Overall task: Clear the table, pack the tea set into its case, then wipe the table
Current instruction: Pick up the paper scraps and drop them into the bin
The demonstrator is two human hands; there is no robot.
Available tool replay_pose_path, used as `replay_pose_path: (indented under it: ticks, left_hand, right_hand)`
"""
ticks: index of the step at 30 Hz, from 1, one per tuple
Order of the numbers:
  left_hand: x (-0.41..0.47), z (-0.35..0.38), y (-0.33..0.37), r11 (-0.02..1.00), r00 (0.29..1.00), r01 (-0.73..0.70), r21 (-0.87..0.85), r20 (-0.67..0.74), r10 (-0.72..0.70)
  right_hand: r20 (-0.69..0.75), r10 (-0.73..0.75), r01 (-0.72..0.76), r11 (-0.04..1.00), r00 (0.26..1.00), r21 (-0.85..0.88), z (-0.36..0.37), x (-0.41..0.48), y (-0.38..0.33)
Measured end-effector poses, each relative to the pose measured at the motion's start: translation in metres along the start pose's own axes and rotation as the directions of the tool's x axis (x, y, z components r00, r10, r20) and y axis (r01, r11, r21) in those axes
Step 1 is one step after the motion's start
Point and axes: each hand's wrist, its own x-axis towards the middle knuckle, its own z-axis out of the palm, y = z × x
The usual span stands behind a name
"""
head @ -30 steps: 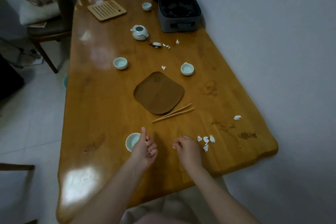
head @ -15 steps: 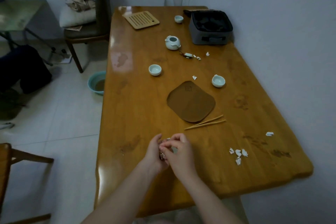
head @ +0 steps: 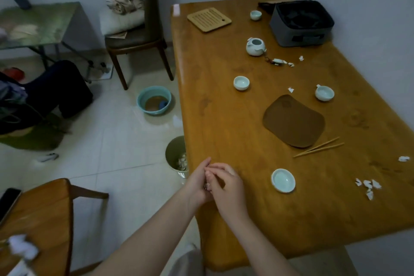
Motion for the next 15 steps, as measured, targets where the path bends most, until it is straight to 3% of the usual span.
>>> replay_pose_path:
  ticks: [5,7,10,15]
  left_hand:
    - [0.002,-0.020,0.025,0.994,0.995,-0.028,-0.102,0.090,0.038]
    - [0.006,-0.026,0.034,0.990,0.990,-0.048,-0.136,0.124,0.065]
    - [0.012,-0.035,0.055,0.969,0.989,-0.072,-0.236,0.109,0.100]
    - [0.013,-0.054,0.106,0.955,0.984,-0.046,-0.291,0.150,0.094]
  right_hand:
    - [0.030,0.068,-0.073,0.981,0.997,0.179,0.028,0.017,-0.017]
    - [0.035,0.161,-0.164,0.944,0.986,0.287,0.046,0.028,-0.024]
    - [0.026,0.335,-0.307,0.826,0.942,0.473,0.079,0.047,-0.034]
    - [-0.105,0.572,-0.347,0.621,0.813,0.703,0.138,0.090,-0.059]
